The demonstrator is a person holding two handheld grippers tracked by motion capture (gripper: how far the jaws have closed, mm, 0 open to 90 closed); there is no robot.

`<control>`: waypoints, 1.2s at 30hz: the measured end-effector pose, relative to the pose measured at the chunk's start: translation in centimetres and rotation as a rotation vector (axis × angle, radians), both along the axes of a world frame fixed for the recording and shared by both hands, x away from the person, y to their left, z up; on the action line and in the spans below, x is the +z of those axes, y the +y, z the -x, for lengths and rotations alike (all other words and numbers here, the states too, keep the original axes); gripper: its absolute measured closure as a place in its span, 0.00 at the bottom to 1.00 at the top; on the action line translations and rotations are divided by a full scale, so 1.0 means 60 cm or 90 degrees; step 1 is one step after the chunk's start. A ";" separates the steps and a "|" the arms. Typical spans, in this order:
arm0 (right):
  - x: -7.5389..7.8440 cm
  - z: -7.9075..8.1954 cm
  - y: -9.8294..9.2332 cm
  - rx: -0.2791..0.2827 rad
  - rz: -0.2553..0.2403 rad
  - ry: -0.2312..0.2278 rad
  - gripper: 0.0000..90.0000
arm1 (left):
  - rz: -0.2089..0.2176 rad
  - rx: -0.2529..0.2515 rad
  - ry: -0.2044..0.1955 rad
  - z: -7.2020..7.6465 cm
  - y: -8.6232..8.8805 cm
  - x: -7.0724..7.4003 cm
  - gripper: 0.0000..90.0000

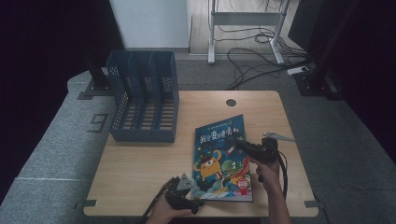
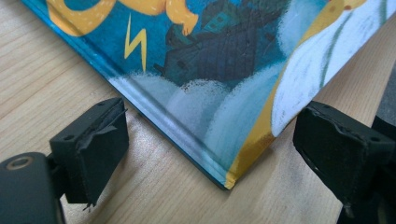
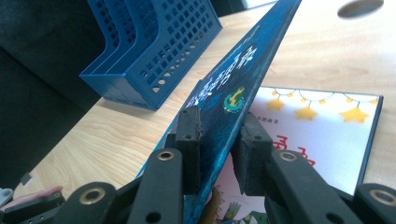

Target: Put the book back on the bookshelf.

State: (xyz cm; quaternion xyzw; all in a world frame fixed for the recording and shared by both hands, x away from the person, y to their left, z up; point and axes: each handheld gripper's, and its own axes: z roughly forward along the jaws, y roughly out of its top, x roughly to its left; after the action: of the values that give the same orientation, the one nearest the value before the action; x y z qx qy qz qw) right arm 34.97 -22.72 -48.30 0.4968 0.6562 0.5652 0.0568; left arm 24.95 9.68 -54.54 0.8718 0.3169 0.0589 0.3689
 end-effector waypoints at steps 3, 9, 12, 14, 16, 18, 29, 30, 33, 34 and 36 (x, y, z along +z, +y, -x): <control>0.016 0.010 0.008 0.006 0.009 -0.032 0.81 | 0.001 -0.004 0.004 -0.001 0.001 0.000 0.11; 0.044 0.032 0.021 0.018 0.012 -0.106 0.81 | 0.004 -0.001 0.009 -0.005 0.001 0.001 0.11; 0.056 0.042 0.028 0.026 0.012 -0.139 0.82 | 0.005 -0.004 0.010 -0.007 0.001 0.001 0.11; 0.057 0.043 0.028 0.027 0.011 -0.142 0.82 | 0.004 -0.004 0.010 -0.007 0.000 0.001 0.11; 0.059 0.046 0.029 0.030 0.009 -0.151 0.82 | 0.004 -0.004 0.010 -0.008 0.000 0.001 0.11; 0.061 0.049 0.029 0.030 0.011 -0.159 0.82 | 0.004 -0.002 0.010 -0.009 0.000 0.001 0.11; 0.085 0.076 0.038 0.043 0.040 -0.239 0.82 | 0.002 0.013 0.008 -0.018 0.000 0.001 0.11; 0.088 0.078 0.039 0.048 0.039 -0.246 0.82 | 0.000 0.013 0.007 -0.019 0.000 0.001 0.11; 0.093 0.085 0.042 0.059 0.038 -0.264 0.83 | -0.001 0.013 0.006 -0.021 0.000 0.001 0.11; 0.094 0.086 0.042 0.062 0.037 -0.268 0.83 | -0.001 0.013 0.005 -0.021 0.000 0.001 0.11; 0.097 0.089 0.044 0.067 0.034 -0.274 0.83 | -0.002 0.013 0.004 -0.023 0.001 0.001 0.11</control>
State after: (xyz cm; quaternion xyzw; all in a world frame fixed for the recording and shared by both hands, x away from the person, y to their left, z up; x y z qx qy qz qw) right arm 29.65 -20.05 -42.51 0.3283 0.6685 0.6428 0.1793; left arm 26.32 9.71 -54.48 0.8694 0.3269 0.0602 0.3655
